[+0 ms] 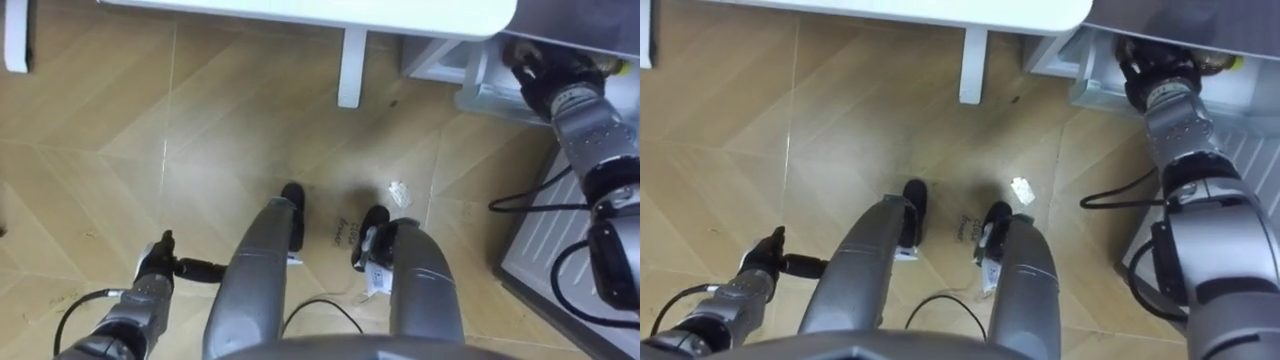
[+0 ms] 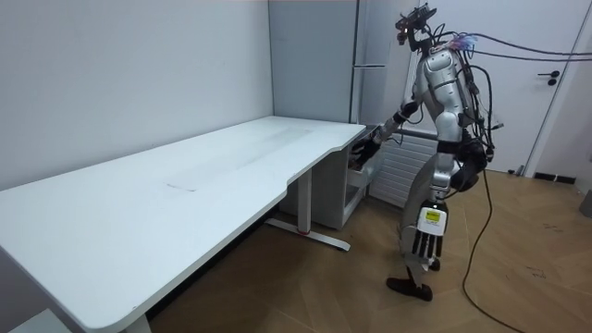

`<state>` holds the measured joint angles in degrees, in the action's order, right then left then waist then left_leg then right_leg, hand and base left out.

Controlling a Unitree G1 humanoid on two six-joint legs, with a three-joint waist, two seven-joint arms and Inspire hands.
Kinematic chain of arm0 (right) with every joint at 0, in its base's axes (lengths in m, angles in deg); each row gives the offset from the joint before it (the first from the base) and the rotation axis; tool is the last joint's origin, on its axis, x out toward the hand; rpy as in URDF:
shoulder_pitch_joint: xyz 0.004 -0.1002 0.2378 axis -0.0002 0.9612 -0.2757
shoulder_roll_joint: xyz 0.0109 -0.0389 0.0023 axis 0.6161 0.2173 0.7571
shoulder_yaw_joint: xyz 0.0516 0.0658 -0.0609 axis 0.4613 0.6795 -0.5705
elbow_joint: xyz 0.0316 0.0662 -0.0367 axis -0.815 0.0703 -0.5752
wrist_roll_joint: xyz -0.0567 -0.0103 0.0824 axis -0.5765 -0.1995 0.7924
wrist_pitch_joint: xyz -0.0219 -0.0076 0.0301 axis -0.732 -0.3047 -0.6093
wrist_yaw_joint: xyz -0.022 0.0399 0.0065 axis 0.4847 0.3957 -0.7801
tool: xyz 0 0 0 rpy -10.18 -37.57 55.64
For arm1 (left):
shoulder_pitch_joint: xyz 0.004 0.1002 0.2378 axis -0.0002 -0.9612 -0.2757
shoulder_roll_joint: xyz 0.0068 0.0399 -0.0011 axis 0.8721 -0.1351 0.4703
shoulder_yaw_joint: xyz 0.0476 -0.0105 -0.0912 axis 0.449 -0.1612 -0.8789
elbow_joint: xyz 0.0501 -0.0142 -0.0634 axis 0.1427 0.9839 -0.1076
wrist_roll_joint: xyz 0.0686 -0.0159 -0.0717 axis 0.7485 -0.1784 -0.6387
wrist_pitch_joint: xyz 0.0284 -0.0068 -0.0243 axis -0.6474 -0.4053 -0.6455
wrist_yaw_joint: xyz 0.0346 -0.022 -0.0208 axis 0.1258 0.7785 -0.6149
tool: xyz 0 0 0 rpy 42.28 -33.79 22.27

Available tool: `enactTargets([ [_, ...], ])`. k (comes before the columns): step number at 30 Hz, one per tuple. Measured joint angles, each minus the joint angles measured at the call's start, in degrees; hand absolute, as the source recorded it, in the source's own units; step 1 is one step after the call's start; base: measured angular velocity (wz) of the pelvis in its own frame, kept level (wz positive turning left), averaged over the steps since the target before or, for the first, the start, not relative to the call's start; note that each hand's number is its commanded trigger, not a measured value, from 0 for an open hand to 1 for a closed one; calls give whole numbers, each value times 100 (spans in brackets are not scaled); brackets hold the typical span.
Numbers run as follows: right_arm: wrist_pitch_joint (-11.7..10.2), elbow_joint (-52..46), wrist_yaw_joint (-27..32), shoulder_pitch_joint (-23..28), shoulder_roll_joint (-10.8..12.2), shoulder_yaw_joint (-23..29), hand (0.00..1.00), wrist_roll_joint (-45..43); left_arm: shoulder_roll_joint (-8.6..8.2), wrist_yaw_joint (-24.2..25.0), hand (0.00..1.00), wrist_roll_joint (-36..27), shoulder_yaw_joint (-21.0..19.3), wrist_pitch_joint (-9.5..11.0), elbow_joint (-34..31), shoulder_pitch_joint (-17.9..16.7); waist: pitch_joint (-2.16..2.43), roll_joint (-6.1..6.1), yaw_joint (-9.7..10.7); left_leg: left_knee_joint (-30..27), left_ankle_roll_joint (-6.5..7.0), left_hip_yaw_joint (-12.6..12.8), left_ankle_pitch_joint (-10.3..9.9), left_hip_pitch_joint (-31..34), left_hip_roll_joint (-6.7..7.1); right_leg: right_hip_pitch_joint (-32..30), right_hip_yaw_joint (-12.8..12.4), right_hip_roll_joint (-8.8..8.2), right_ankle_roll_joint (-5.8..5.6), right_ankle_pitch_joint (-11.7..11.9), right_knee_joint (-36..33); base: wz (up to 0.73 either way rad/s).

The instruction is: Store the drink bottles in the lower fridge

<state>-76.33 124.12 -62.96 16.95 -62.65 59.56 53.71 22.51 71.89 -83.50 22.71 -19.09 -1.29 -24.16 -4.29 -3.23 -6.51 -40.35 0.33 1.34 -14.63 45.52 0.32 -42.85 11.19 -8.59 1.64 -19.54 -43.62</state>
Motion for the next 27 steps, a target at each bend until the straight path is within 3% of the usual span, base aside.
enactTargets([
  [7,-4,164,-511,407,-102,57,0,36,8,30,0,11,-289,-9,-80,-57,21,33,-25,114,5,-32,-1,-380,-52,479,31,99,-53,76,260,0],
  [11,-3,195,-722,764,-172,165,0,22,85,212,0,-2,-385,15,-41,-110,58,66,-15,298,29,39,1,-794,-46,845,-5,94,-86,117,423,-7],
  [13,-6,275,-811,900,-173,223,0,11,106,260,0,2,-418,28,-13,-115,94,103,0,379,31,67,2,-974,-51,1031,-6,151,-96,154,556,-10],
  [15,-3,432,-903,1110,-177,229,0,8,120,302,0,5,-471,46,-12,-166,176,145,25,569,46,78,13,-1239,-59,1314,3,178,-114,204,777,-5],
  [19,-31,625,-1063,1415,-190,243,0,19,122,417,0,-3,-618,150,13,-361,254,225,34,730,60,163,21,-1616,-116,1715,-26,266,-157,327,1125,-13],
  [23,-33,803,-1237,1719,-151,246,0,-49,133,556,0,0,-830,192,35,-460,261,234,-8,860,61,259,22,-1798,-170,1890,-122,348,-176,447,1309,-14],
  [27,-68,873,-1241,1922,-57,261,0,-99,163,665,0,4,-842,302,49,-625,259,240,82,860,67,273,22,-1842,-172,1928,-160,360,-186,454,1299,-2],
])
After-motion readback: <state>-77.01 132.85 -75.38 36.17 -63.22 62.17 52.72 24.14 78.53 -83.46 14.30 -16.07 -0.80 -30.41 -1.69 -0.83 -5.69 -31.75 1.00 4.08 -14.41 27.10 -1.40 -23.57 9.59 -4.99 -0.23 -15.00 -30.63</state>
